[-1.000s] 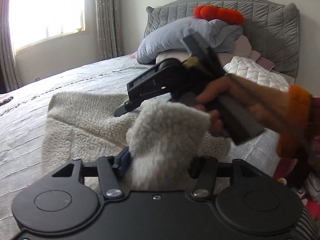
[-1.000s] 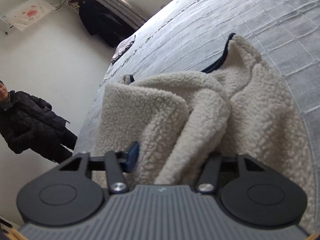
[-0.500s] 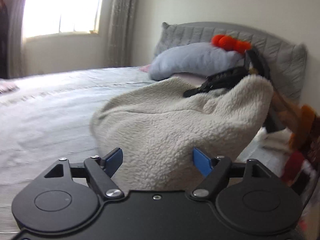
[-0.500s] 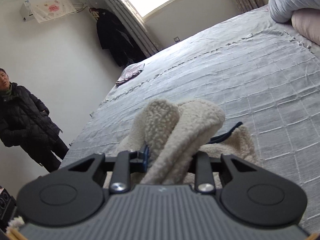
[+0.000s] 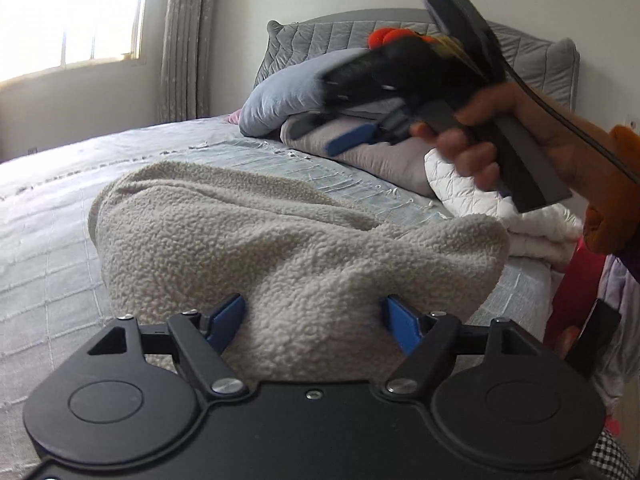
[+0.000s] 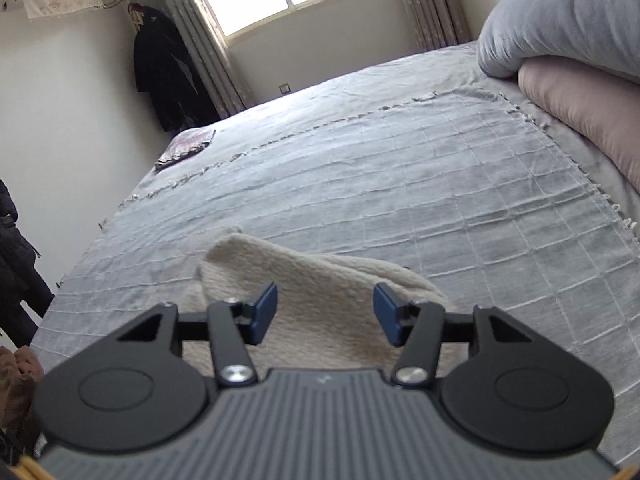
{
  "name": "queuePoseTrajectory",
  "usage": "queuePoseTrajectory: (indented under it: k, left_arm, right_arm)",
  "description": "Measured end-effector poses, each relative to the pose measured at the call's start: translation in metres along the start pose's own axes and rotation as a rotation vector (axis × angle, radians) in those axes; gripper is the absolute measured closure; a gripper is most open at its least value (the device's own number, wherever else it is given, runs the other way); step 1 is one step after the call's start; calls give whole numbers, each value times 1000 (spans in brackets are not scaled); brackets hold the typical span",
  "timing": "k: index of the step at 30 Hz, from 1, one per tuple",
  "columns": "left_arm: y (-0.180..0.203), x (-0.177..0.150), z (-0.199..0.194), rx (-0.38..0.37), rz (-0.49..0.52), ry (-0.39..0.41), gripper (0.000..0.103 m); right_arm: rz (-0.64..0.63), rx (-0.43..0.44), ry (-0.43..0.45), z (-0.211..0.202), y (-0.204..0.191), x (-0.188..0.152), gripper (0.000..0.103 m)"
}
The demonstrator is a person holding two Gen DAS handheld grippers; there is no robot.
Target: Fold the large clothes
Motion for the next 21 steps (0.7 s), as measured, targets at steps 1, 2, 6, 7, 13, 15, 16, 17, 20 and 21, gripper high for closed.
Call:
queuePoseTrajectory:
  k: [1, 2, 6, 7, 13, 15, 16, 17, 20, 21]
  left_arm:
    - [1, 1, -2, 3, 10, -2, 28]
    - [-3, 0, -7, 2, 15, -3, 28]
    - [-25, 10, -27, -26, 1, 4, 27]
    - [-31, 13, -32, -9, -1, 19, 27]
    - [-67, 48, 2, 115, 9, 56, 28]
    - [-72, 56, 34, 156, 25, 37, 29]
    - [-76, 60, 52, 180, 28, 26, 30]
    - [-81, 62, 68, 206, 27, 8, 30]
    - [-95, 64, 109, 256, 28, -35, 27]
    - [-100, 61, 119, 275, 41, -64, 28]
  right_arm:
    - [2, 7, 12, 7, -11, -4, 50]
    - [2, 6, 27, 15, -19, -10, 50]
    - [-112, -158, 37, 55, -22, -44, 51]
    - [-135, -194, 43, 61, -15, -52, 51]
    - [-53, -211, 102, 51, 16, -50, 50]
    - [-82, -278, 106, 53, 20, -48, 49]
    - [-66, -272, 96, 56, 26, -49, 49]
    - [-42, -254, 89, 57, 30, -50, 49]
    - [2, -230, 83, 61, 42, -50, 49]
    - [11, -231, 75, 65, 45, -49, 49]
Point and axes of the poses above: each gripper's, at about its wrist camera, not at the fingertips, and z roughly the way its jaws point, y to its right, x to its top, the point moved 3 cm from there along z, roughly the way its jaws point
